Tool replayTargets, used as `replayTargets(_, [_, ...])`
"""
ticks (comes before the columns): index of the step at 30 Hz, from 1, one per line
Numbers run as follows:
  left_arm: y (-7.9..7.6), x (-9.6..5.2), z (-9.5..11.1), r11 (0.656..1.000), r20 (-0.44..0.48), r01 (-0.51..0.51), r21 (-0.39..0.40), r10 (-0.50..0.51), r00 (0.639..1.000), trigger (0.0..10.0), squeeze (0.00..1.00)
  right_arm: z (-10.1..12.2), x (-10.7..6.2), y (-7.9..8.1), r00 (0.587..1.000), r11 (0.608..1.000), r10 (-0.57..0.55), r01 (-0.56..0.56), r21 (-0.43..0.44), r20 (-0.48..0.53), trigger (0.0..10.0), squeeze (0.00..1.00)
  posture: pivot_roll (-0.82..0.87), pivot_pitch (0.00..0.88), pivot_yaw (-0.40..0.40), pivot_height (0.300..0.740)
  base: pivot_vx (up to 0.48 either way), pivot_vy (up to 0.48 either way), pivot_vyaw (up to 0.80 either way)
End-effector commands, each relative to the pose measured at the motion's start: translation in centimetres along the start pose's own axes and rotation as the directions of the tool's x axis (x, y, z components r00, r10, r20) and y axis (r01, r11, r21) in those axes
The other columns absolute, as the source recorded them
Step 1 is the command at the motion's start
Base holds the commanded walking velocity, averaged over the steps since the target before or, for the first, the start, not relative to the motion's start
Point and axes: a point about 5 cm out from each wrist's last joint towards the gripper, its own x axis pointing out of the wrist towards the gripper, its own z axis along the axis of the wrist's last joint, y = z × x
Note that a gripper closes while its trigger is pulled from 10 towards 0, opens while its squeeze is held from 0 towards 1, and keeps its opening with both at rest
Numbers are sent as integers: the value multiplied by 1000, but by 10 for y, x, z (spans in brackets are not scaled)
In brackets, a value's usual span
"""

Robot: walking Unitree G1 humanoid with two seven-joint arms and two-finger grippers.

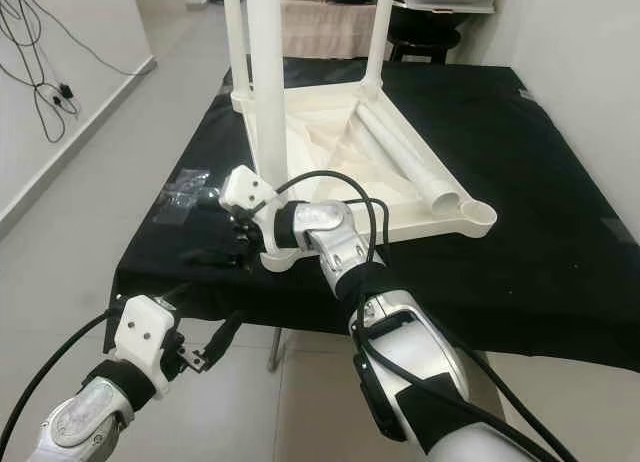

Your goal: Building children table

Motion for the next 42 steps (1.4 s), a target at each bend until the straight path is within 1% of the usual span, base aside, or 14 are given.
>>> replayTargets(1, [0,-3,-2,1000,-19,0,-3,0,1000,10000,0,-8,-6,7,997,996,78,-78,31,-7,10000,0,74,150,-22,740,0,0,0])
replayTargets(4, [-1,-3,-2,1000,-19,5,-7,-5,1000,10000,0,-25,-42,12,970,982,185,-176,71,-158,10000,0,56,157,-15,740,0,0,0])
replayTargets(9, [-1,-3,-2,1000,-19,7,-9,-7,1000,10000,0,-31,-59,6,953,988,148,-134,72,-263,10000,0,56,162,-15,740,0,0,0])
replayTargets(14, [-1,-4,-1,1000,-19,5,-12,-5,1000,10000,0,-33,-81,-14,875,999,-45,35,-30,-483,10000,0,65,177,-19,740,0,0,0])
replayTargets(16, [-1,-4,-1,1000,-19,5,-12,-5,1000,10000,0,-33,-81,-14,875,999,-45,35,-30,-483,10000,0,65,177,-19,740,0,0,0])
replayTargets(18, [-2,-4,0,1000,-20,4,-13,-4,1000,10000,0,-29,-86,-24,825,988,-153,117,-101,-543,10000,0,64,181,-20,740,0,0,0])
replayTargets(19, [-2,-5,0,1000,-21,4,-14,-4,1000,10000,0,-26,-88,-33,758,965,-258,170,-201,-599,10000,0,62,184,-21,740,0,0,0])
replayTargets(23, [-4,-5,0,1000,-20,2,-21,-3,1000,10000,0,-16,-81,-44,665,927,-357,168,-334,-656,10000,0,58,189,-28,740,0,0,0])
replayTargets(30, [-4,-5,0,1000,-19,-1,-28,0,1000,10000,0,-12,-73,-49,605,924,-367,146,-355,-706,10000,0,55,192,-32,740,0,0,0])
replayTargets(38, [-6,-5,2,999,-17,-5,-36,4,1000,10000,0,-22,-70,-46,460,930,-326,-2,-368,-826,10000,0,52,199,-44,740,0,0,0])
replayTargets(39, [-7,-5,2,999,-14,-7,-41,7,1000,10000,0,-27,-66,-41,419,951,-263,-41,-307,-869,3294,0,49,206,-56,740,0,0,0])
replayTargets(40, [-7,-5,2,999,-14,-7,-41,7,1000,10000,0,-27,-66,-41,419,951,-263,-41,-307,-869,3294,0,49,206,-56,740,0,0,0])
replayTargets(41, [-8,-5,3,999,-13,-8,-43,8,1000,10000,0,-28,-63,-40,416,958,-244,-39,-285,-876,0,0,50,211,-62,740,0,0,0])
replayTargets(42, [-8,-5,3,999,-12,-9,-45,8,1000,10000,0,-29,-60,-39,416,962,-233,-36,-272,-879,0,0,51,212,-64,740,0,0,0])
